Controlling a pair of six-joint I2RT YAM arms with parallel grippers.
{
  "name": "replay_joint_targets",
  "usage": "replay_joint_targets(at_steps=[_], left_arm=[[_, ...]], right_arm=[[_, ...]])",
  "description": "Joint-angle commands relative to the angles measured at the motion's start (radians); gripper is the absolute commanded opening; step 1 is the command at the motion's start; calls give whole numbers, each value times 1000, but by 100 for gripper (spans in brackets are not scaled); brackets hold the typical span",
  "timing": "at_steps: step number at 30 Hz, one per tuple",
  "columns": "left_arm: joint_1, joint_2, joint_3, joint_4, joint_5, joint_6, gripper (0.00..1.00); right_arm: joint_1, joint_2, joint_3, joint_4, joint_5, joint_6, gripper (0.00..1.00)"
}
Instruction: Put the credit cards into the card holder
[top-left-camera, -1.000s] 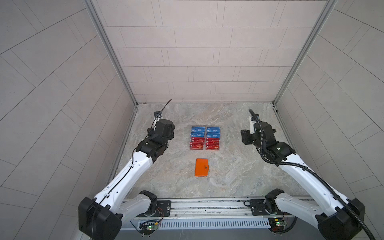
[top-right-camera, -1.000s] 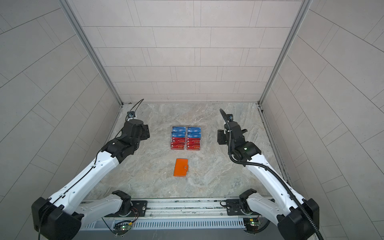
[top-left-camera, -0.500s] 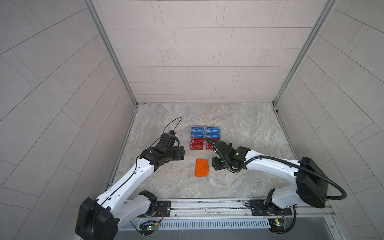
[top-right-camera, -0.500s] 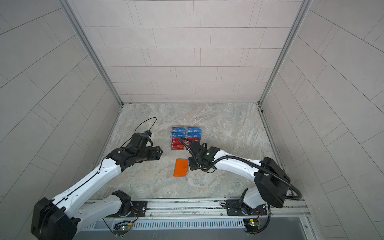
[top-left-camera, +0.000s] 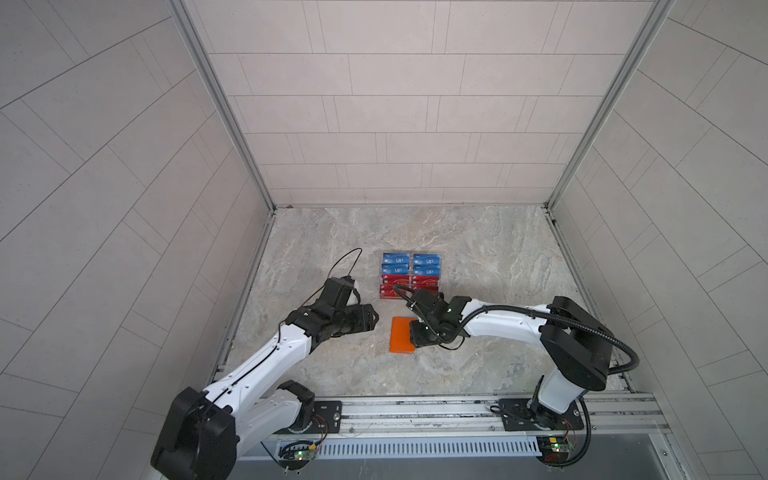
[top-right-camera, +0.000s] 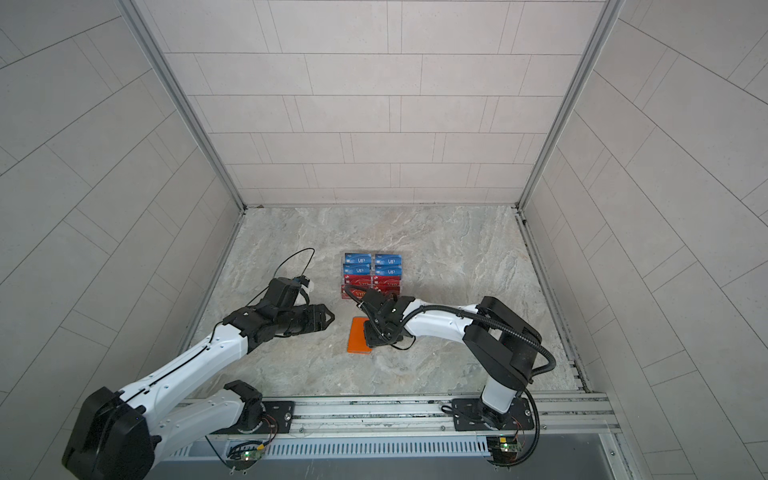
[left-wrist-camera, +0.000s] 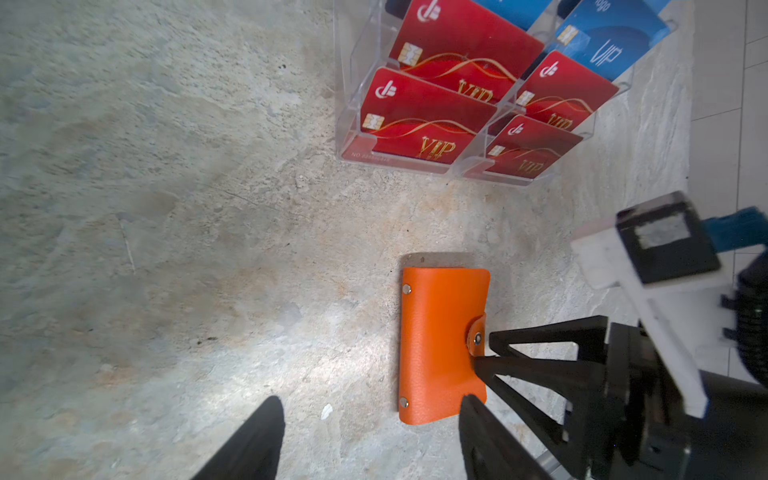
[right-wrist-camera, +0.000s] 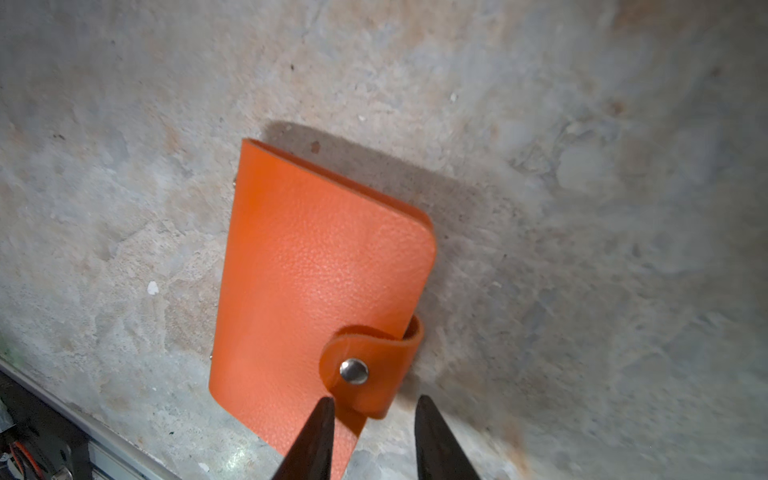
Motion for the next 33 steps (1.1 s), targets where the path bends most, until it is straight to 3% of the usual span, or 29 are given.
replay_joint_targets(at_steps=[1, 10, 23, 33], left_arm=[[-10, 30, -13, 50, 23, -22, 71], [-73, 113, -8, 86, 24, -61, 71], [-139, 255, -45, 282, 62, -184, 70], [-168, 385, -54, 436, 88, -257, 57]], right_arm=[[-1, 25, 12, 12, 24, 28, 35], [-40, 52, -7, 12, 53, -19, 24], [-153, 76, -183, 193, -117, 67, 11], [-195, 93, -213, 211, -147, 61, 9]])
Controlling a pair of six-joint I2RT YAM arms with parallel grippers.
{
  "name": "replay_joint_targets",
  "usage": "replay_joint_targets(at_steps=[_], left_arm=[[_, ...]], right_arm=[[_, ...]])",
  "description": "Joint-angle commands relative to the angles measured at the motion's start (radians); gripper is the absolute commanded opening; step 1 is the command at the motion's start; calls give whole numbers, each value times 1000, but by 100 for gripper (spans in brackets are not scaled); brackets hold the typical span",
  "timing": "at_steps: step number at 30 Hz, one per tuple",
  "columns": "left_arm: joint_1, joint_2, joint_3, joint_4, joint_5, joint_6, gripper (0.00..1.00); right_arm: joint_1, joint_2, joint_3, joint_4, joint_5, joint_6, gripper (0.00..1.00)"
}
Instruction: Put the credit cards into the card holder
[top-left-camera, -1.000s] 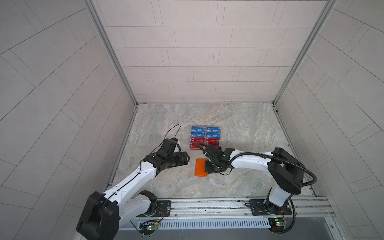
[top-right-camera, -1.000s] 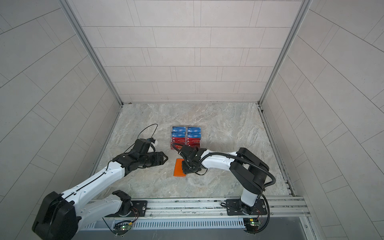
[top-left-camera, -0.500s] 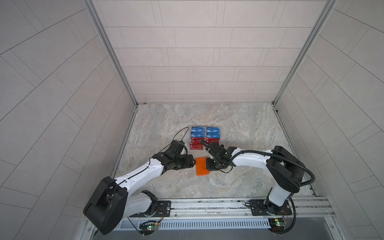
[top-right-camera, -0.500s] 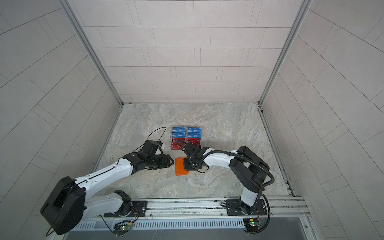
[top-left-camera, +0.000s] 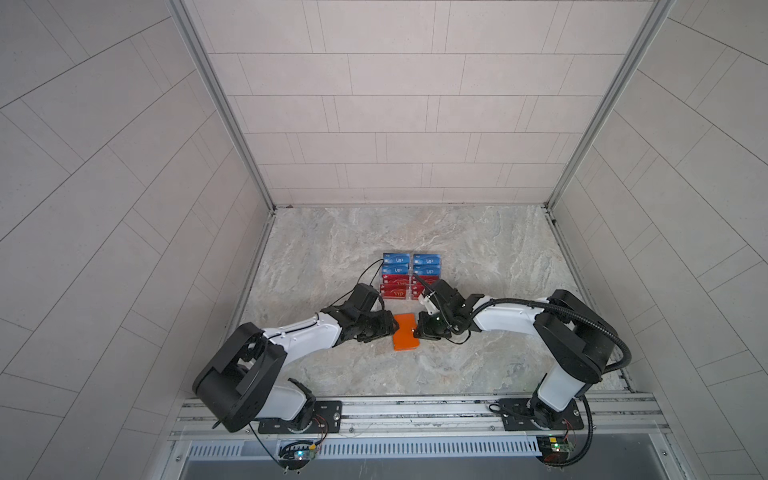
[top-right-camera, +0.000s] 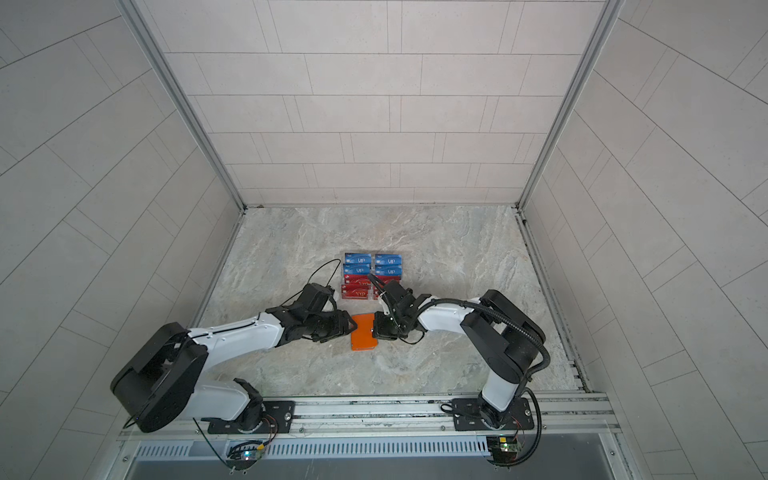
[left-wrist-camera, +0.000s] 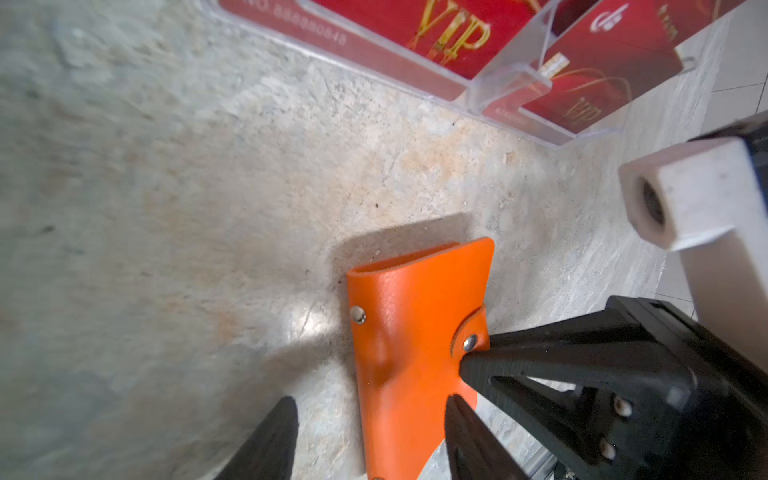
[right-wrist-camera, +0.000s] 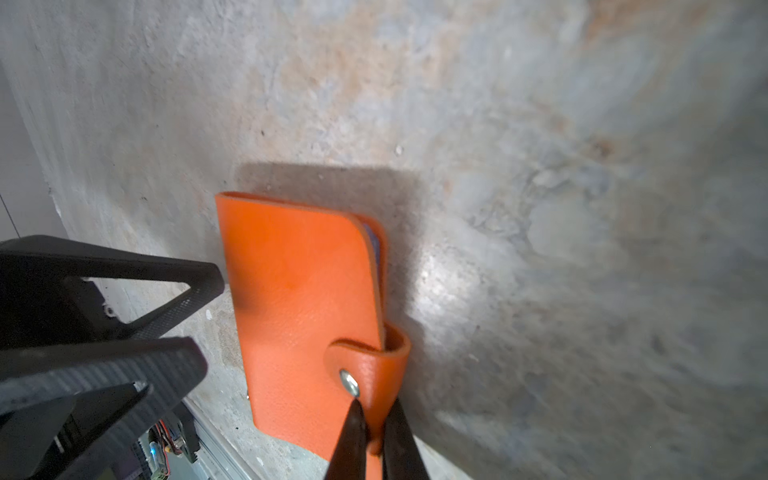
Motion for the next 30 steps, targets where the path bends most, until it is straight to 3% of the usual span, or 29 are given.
replay_joint_targets(at_steps=[1, 9, 17, 30], left_arm=[[-18, 36, -16, 86, 20, -38, 56], [-23, 72, -66, 289, 91, -133, 51], [-23, 33, -69, 335, 115, -141, 44], [-36, 77, -63, 343, 131, -138, 18]], right_arm=[[-17, 89, -59, -66, 135, 20, 9], [-28, 110, -63, -28, 101, 19, 8], [-28, 98, -68, -9, 94, 19, 8], [-27, 38, -25, -40, 59, -18, 9]])
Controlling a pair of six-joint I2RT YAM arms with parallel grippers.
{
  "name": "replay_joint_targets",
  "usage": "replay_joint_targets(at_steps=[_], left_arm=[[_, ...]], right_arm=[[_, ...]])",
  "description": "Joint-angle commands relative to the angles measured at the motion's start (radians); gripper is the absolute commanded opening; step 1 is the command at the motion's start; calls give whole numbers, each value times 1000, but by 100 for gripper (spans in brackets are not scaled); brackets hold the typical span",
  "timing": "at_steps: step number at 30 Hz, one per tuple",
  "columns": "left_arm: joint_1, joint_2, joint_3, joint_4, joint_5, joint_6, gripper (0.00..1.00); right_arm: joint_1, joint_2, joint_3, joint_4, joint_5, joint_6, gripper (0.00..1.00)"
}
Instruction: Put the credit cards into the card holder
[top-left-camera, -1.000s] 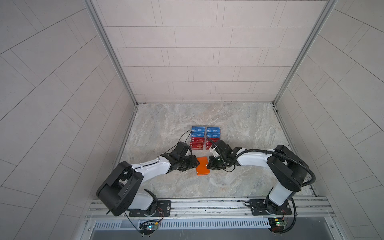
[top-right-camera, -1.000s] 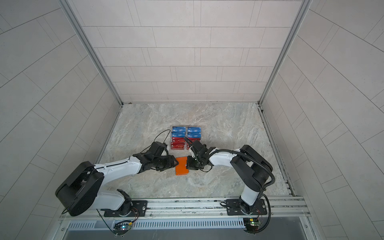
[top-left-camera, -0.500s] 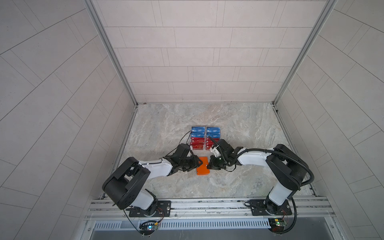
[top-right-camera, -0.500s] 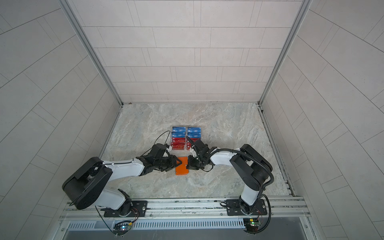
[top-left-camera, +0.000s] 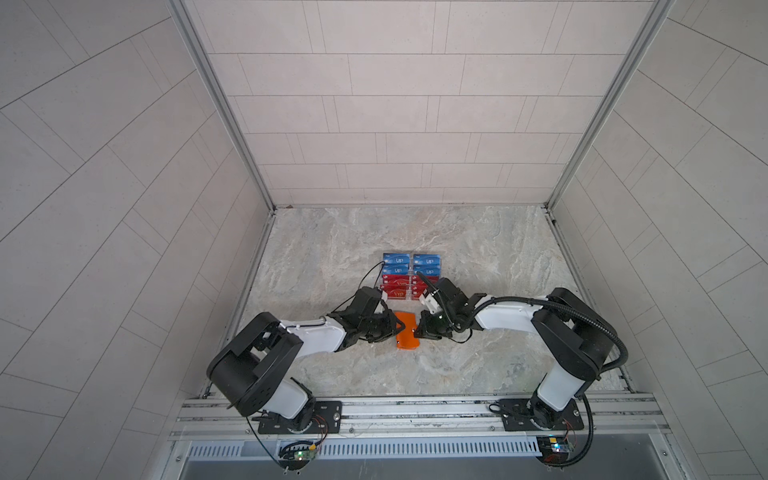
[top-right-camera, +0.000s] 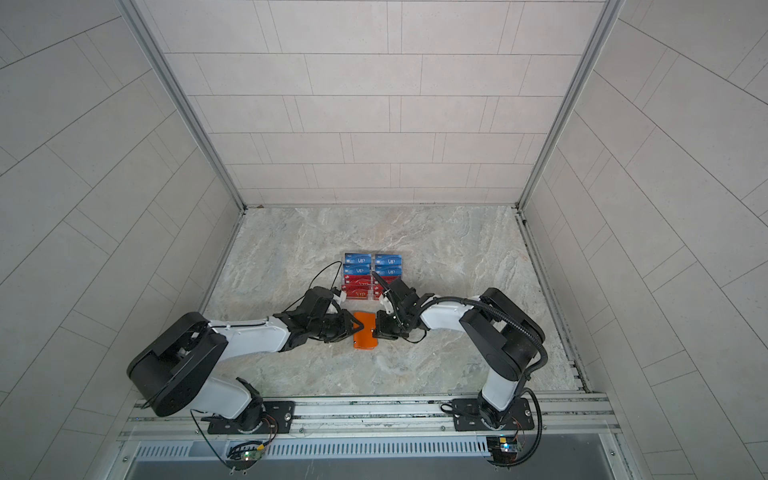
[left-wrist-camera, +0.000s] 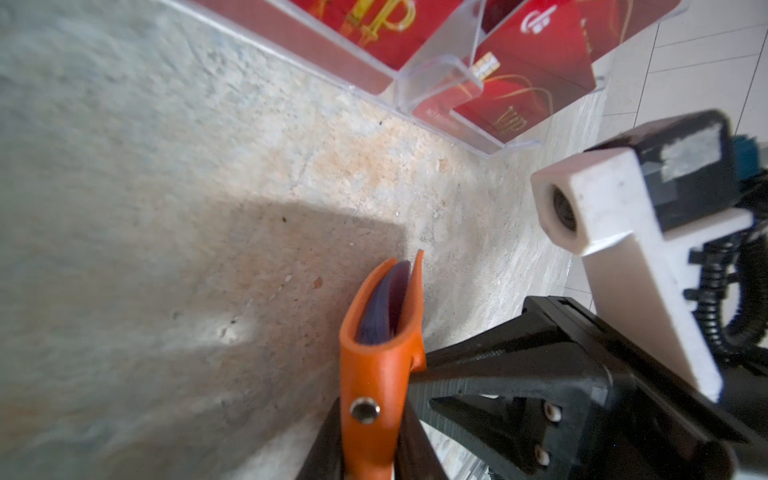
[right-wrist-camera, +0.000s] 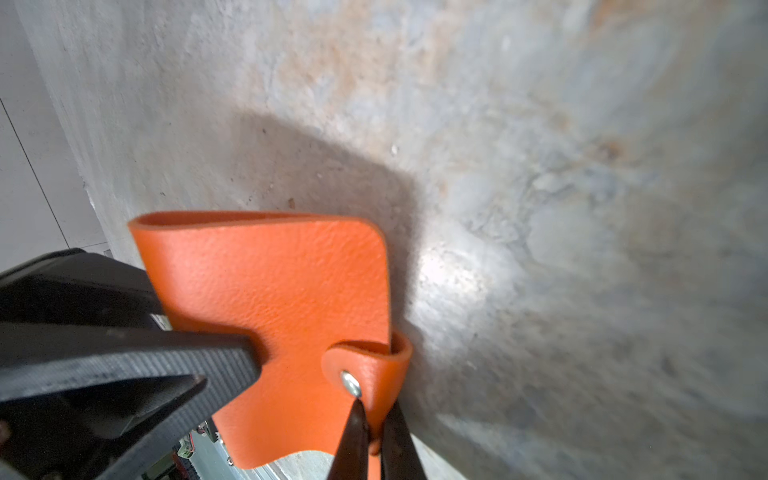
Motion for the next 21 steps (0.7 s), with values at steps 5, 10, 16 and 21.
replay_joint_targets(at_steps=[5, 10, 16, 21], left_arm=[[-17, -63, 24, -28, -9, 18, 9], [-52, -183, 110, -284, -158, 109, 7], [-115, -274, 209, -477, -350, 143, 8], [-154, -302, 255, -489, -412, 129, 8]], right_arm=[[2, -46, 19, -152, 170, -44, 16], [1, -174, 124, -372, 298, -179, 27], [27, -269, 214, -458, 331, -172, 35], [103, -252, 278, -459, 362, -134, 43]])
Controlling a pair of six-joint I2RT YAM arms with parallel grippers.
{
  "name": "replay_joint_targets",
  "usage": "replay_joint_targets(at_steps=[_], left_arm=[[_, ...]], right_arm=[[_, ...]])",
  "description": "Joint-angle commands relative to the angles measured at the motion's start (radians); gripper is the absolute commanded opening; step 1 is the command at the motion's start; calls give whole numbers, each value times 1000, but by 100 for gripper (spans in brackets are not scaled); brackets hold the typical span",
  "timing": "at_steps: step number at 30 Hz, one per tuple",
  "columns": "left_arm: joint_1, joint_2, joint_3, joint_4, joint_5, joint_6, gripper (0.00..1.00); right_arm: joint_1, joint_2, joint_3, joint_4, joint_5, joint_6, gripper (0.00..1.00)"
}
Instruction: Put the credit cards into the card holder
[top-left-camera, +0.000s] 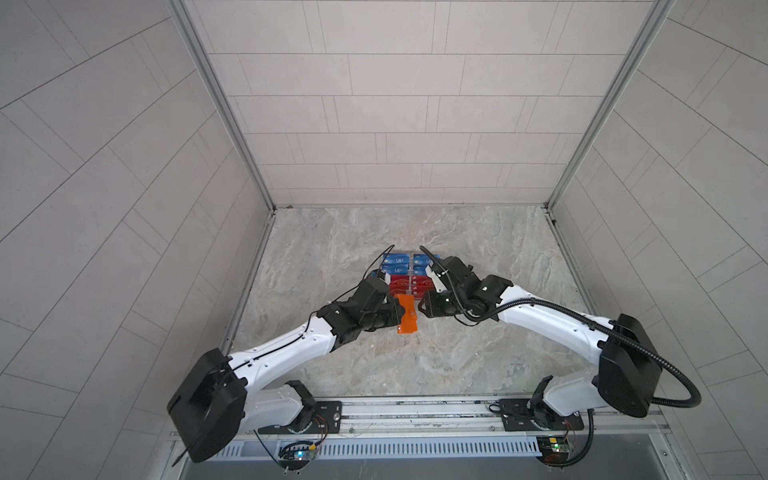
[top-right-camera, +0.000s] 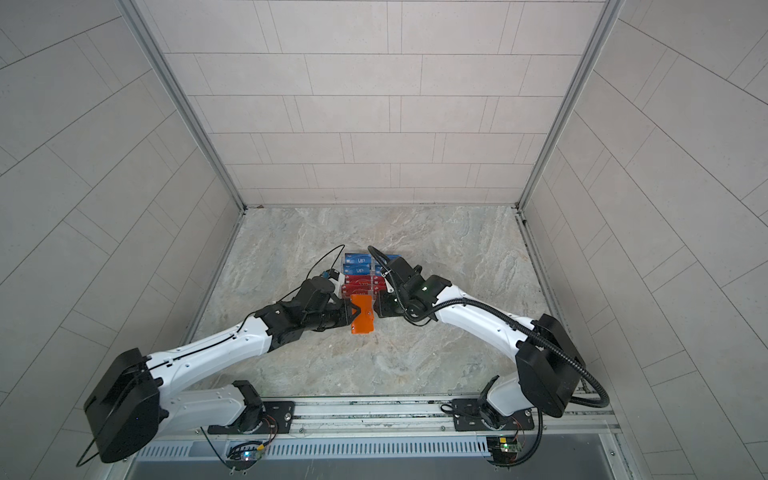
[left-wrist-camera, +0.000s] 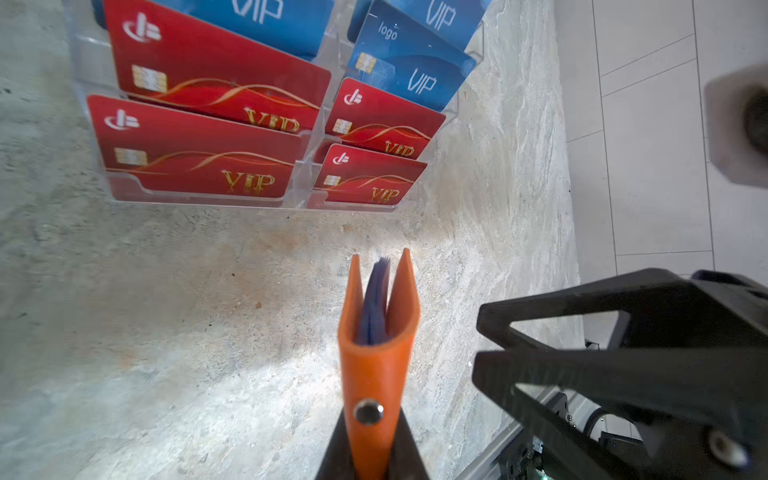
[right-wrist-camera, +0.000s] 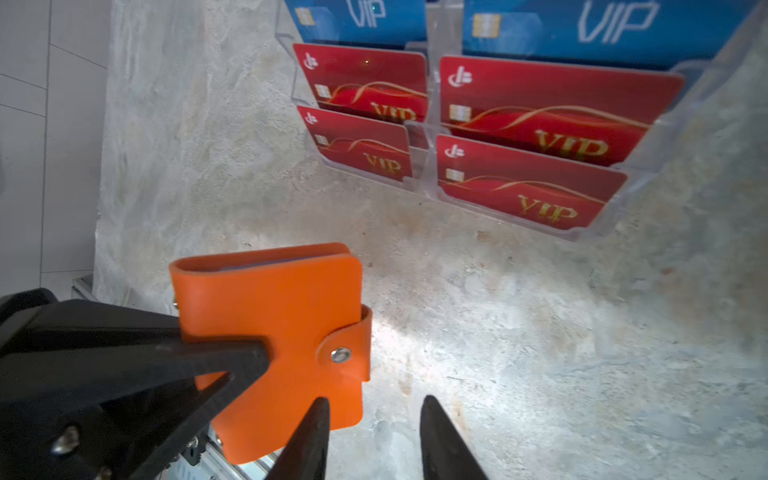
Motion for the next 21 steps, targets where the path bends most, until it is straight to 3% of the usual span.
replay_joint_targets(at_steps=[1, 13, 21], left_arm=[[-21, -22, 33, -49, -79, 8, 8], [-53, -24, 25, 50, -10, 15, 9], [-54, -24, 26, 66, 12, 31, 9]], right_arm=[[51, 22, 32, -54, 52, 26, 43], [82, 86, 27, 17, 148, 62, 43], [82, 100, 43, -45, 254, 43, 33]])
